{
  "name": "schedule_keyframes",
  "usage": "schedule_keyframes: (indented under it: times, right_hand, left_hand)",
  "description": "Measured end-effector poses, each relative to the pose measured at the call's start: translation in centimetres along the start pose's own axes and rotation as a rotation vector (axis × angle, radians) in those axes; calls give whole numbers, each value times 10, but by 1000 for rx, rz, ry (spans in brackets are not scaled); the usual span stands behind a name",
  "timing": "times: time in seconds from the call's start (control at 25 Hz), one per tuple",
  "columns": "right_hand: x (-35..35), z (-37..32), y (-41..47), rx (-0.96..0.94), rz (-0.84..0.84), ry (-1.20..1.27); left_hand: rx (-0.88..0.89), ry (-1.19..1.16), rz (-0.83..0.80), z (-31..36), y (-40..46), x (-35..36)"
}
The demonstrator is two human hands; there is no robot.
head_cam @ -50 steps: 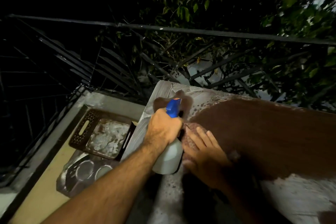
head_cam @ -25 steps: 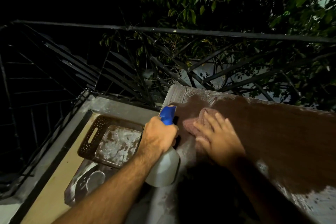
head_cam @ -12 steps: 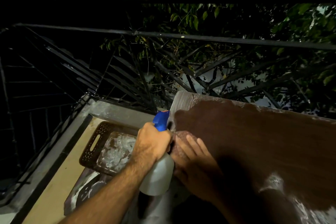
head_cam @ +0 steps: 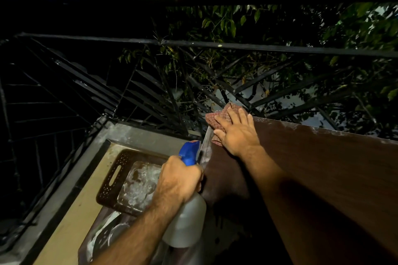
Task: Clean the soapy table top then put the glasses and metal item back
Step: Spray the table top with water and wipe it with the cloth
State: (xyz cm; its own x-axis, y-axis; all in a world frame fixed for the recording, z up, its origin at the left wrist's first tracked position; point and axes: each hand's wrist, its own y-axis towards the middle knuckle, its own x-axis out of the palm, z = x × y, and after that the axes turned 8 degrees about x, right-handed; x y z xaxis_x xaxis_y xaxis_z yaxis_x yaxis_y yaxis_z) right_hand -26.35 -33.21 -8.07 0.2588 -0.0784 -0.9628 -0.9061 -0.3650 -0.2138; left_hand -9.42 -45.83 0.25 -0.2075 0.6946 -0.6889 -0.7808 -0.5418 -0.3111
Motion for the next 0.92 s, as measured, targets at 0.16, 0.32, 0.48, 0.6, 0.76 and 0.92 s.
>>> schedule_keyframes:
  times: [0.16,0.32,0.48,0.6,0.76,0.92]
  right_hand:
    - [35,-17,-65,-287,102,-26]
    - [80,-23,-148,-526,152,87]
    - [43,-30,-85,-417,133,-54]
    - [8,-26,-15,-147,43,-7]
    - [-9,-16,7,-68,20,-10]
    - [21,-17,-69,-337,106,-48]
  left_hand:
    - [-4,-48,38,2,8,-11]
    - [2,-39,37,3,18,-18]
    - [12,-13,18,-1,17,-22]
    - [12,-34,-39,-4,10,-22]
    - [14,-54,-33,2,4,-21]
    - [3,-71,-49,13,-4,-23]
